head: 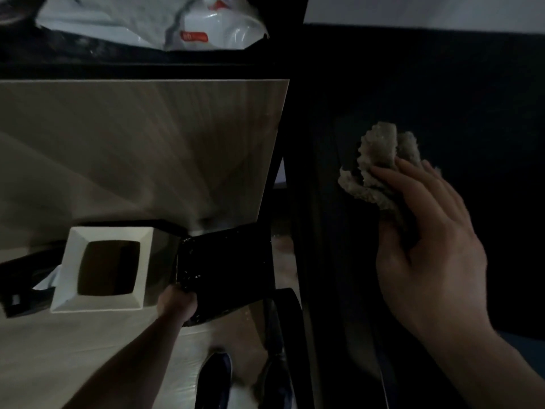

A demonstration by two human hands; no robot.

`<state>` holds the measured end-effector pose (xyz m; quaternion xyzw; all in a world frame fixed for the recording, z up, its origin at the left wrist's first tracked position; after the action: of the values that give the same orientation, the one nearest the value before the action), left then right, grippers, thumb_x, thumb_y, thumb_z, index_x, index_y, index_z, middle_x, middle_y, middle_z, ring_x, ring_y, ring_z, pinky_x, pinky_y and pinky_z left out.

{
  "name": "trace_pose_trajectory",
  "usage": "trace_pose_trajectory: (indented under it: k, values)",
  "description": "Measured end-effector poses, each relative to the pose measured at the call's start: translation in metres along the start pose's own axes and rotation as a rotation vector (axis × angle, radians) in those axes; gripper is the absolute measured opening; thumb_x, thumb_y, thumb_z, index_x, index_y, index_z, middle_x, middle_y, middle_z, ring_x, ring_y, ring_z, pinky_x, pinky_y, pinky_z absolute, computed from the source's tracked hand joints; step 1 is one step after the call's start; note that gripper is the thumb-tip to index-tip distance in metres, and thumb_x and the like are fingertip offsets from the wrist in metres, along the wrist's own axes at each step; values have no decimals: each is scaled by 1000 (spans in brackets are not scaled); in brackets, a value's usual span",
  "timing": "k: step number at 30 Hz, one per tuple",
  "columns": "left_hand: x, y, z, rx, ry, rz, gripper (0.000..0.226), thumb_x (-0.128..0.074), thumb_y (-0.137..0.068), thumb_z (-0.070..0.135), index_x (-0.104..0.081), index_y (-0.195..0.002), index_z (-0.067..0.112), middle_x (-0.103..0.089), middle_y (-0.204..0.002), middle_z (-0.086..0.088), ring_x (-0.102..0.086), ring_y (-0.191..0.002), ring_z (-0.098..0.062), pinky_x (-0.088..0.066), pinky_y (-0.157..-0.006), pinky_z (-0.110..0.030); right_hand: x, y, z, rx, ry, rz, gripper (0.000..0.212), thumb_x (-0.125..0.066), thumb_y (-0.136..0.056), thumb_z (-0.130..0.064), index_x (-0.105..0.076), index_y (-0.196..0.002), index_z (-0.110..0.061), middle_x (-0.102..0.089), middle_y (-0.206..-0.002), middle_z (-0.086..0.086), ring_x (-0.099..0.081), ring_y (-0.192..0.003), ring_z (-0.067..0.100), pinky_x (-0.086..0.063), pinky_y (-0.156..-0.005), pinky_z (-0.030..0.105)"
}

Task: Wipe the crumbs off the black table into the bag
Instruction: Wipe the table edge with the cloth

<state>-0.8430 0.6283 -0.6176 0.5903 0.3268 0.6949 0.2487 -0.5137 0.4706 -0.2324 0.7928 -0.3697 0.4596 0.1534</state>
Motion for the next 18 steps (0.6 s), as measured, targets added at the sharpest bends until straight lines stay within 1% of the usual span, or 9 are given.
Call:
trace_pose_trajectory:
  k: [5,8,9,11,12,14,16,17,18]
  values:
    - [-12,-25,-1,3,35,-23,40,-53,-95,23,-65,-129,4,-67,-122,-23,-62,-115,-41,-48,-85,-37,-1,-2,0,12,19,21,59,-52,-88,-22,-55,-144,-40,-45,-154,-25,-28,-154,4,-28,-123,39]
    - [-19,-37,-9,8,64,-70,43,-51,-99,30,-62,-133,5,-66,-125,-23,-62,-115,-40,-48,-84,-36,-1,-1,-1,20,19,33,58,-53,-89,-21,-55,-143,-42,-42,-152,-28,-27,-154,2,-26,-123,36]
    - [-23,-41,-12,6,91,-106,47,-52,-100,35,-60,-135,6,-66,-124,-23,-64,-112,-39,-51,-84,-36,-1,-1,-2,24,16,37,57,-53,-91,-19,-56,-142,-42,-42,-151,-29,-28,-154,3,-26,-123,36]
    - [-29,-46,-18,8,160,-164,55,-57,-98,42,-57,-139,5,-67,-120,-22,-66,-106,-38,-57,-86,-40,-2,-1,-2,26,6,39,55,-54,-94,-14,-56,-142,-40,-43,-150,-27,-30,-154,5,-28,-124,40]
    - [-29,-43,-21,7,188,-179,59,-61,-95,44,-57,-139,5,-67,-120,-21,-67,-102,-37,-58,-86,-42,-3,-1,-1,24,1,36,55,-56,-93,-13,-57,-142,-38,-44,-150,-25,-30,-154,7,-28,-124,42]
    - [-22,-27,-19,14,301,-204,64,-70,-91,40,-54,-142,5,-65,-123,-20,-67,-96,-32,-57,-80,-39,-4,0,0,24,5,33,53,-53,-95,-14,-57,-143,-37,-45,-151,-23,-31,-154,8,-30,-125,46]
    - [-13,-14,-21,4,408,-212,81,-83,-79,41,-50,-145,7,-62,-131,-19,-66,-104,-34,-53,-77,-33,-3,1,-1,21,8,33,53,-52,-95,-14,-56,-144,-35,-47,-154,-18,-30,-154,8,-30,-125,49]
    - [-13,-17,-28,5,463,-213,98,-91,-63,50,-52,-144,8,-63,-130,-19,-67,-107,-35,-56,-78,-34,-3,1,-1,18,11,29,53,-53,-95,-13,-57,-144,-33,-48,-155,-15,-30,-154,9,-30,-125,51]
    - [-13,-24,-41,26,511,-208,117,-95,-44,59,-54,-142,9,-67,-125,-19,-70,-103,-35,-61,-79,-39,-3,1,-1,17,17,24,54,-55,-94,-11,-57,-144,-31,-49,-155,-13,-30,-154,11,-30,-125,52]
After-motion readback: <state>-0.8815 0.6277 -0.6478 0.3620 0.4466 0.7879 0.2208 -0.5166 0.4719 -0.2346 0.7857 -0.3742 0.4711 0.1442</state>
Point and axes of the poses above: each hand's wrist, its own y-axis away from the middle knuckle, its own x-axis out of the back of the hand, z = x × y, the point moved 8 cm from there along -y, towards the middle knuckle
